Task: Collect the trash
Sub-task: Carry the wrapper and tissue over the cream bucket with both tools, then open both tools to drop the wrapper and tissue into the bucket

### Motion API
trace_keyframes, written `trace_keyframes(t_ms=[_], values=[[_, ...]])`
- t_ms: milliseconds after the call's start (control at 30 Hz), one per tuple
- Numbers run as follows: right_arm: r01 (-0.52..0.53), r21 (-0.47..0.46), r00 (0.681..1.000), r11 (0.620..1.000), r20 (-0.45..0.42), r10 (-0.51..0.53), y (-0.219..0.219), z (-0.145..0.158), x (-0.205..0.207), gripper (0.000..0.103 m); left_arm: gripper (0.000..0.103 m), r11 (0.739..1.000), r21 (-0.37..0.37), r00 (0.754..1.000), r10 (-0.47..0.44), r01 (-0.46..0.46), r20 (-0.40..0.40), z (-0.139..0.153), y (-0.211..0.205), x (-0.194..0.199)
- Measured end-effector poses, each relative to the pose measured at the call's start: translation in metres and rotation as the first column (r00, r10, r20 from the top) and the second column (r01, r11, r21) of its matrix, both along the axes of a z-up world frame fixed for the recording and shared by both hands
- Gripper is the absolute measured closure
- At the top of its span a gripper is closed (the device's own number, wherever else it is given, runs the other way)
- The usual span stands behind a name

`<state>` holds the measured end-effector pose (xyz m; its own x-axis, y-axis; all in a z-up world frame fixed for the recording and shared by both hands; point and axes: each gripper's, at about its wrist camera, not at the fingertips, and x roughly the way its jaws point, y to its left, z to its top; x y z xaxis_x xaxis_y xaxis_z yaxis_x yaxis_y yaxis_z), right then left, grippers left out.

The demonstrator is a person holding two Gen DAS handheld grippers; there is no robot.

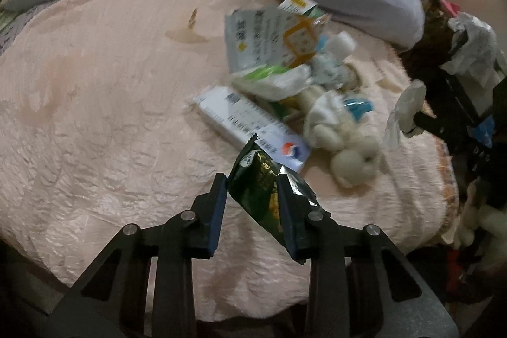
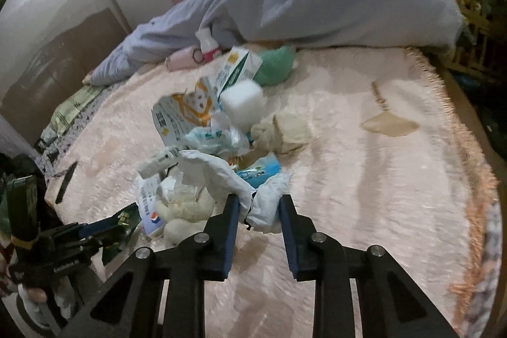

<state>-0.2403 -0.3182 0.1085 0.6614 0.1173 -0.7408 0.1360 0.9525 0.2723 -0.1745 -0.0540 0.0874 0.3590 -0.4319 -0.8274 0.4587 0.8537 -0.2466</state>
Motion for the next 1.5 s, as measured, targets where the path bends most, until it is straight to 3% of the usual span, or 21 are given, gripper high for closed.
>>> trace_keyframes(t_ms=[233, 500, 767, 1067, 1300, 1433, 1500], values=[[0.046, 0.003, 0.999, 0.999, 0.026, -0.046, -0.019, 0.012, -0.034, 0.078, 0.077, 0.995, -0.029, 0.994, -0.097, 0.099, 0.054, 0.036, -0.037, -0.019], [0.159, 0.024, 0.986, 0.987, 0.055, -0.160, -0.061, 0.024, -0.084, 0.078, 0.077, 0.963, -0.065, 0.964, -0.256, 0.260, 0.066, 0.057, -0.115, -0.045], [0.344, -0.023, 0.938, 0.939, 0.049, -0.343, -0.125, 0.029, -0.159, 0.078, 0.077, 0.879, -0.063, 0.881, -0.469, 0.473, 0.070, 0.072, -0.215, -0.089], [0.584, -0.073, 0.810, 0.809, -0.009, -0.586, -0.208, 0.015, -0.261, 0.078, 0.077, 0.759, -0.029, 0.759, -0.648, 0.650, 0.067, 0.077, -0.323, -0.144], [0.671, -0.060, 0.735, 0.739, -0.075, -0.674, -0.249, -0.017, -0.302, 0.078, 0.076, 0.697, -0.091, 0.700, -0.714, 0.712, 0.012, 0.064, -0.387, -0.178], [0.690, -0.076, 0.714, 0.719, -0.091, -0.694, -0.261, -0.026, -0.310, 0.078, 0.059, 0.673, -0.124, 0.677, -0.736, 0.729, -0.014, 0.052, -0.414, -0.190], [0.698, -0.094, 0.703, 0.710, -0.097, -0.704, -0.265, -0.029, -0.314, 0.069, 0.052, 0.662, -0.168, 0.666, -0.745, 0.730, -0.043, 0.045, -0.424, -0.191]])
